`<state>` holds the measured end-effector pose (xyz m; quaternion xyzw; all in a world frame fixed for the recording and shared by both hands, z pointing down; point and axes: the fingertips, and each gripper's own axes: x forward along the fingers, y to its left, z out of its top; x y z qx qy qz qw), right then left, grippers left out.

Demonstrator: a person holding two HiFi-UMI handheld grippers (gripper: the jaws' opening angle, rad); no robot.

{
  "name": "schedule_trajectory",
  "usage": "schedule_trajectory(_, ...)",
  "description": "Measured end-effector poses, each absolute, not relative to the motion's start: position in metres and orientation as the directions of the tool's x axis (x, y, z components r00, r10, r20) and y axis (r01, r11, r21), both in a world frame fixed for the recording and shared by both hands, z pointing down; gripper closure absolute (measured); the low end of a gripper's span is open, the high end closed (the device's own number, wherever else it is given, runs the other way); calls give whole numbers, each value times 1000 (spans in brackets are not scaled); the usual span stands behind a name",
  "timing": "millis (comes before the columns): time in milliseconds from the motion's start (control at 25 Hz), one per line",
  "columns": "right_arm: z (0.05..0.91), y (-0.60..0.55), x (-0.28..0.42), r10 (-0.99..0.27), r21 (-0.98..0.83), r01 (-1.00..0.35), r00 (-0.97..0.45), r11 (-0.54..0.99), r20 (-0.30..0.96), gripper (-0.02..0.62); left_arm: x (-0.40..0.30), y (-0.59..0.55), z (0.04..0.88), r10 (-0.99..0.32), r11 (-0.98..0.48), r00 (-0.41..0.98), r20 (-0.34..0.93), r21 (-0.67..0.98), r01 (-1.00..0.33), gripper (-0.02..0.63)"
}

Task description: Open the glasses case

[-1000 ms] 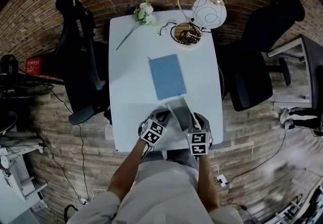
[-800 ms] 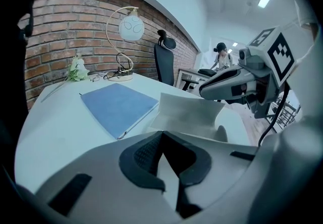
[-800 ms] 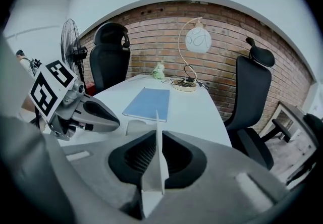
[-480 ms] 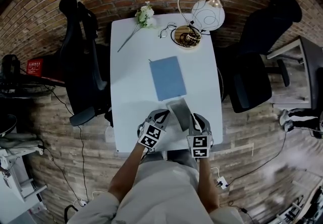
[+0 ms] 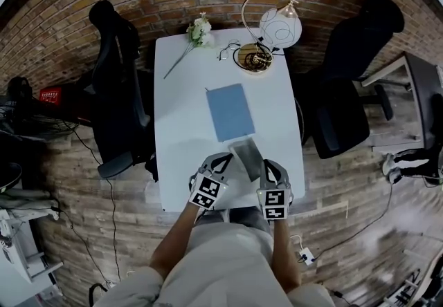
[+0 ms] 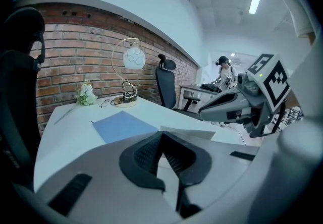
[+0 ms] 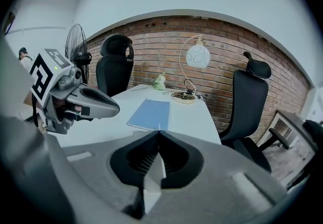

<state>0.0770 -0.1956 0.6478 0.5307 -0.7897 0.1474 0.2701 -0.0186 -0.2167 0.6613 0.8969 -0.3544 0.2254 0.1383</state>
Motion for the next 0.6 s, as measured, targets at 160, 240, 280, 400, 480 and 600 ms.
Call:
schedule_trajectory(160, 638, -194, 76, -779, 55, -924, -286, 379, 558, 588, -23, -217, 647, -602, -700, 646, 470, 78, -709, 604)
schedule_trajectory(240, 632, -194, 75, -792, 56, -927, -285, 372, 540, 588, -26, -217, 640, -617, -693, 645, 451, 76, -717, 604)
schedule_trajectory(280, 628, -194, 73, -799, 56, -928, -286, 369, 530, 588, -28, -217, 637, -624, -689, 644, 442, 76, -720, 604)
schedule_trajectory(400, 619, -192, 69, -818, 52, -932, -287, 359, 499, 588, -31, -215, 627, -648, -675, 639, 414, 74, -734, 604)
schedule_trajectory(480, 612, -190, 67, -833, 49, -936, -284, 347, 475, 588, -33, -211, 620, -664, -668, 634, 397, 67, -741, 604)
schedule_trajectory(600, 602, -185, 64, -855, 48, -942, -278, 331, 439, 588, -35, -205, 612, -680, -660, 630, 375, 61, -749, 604)
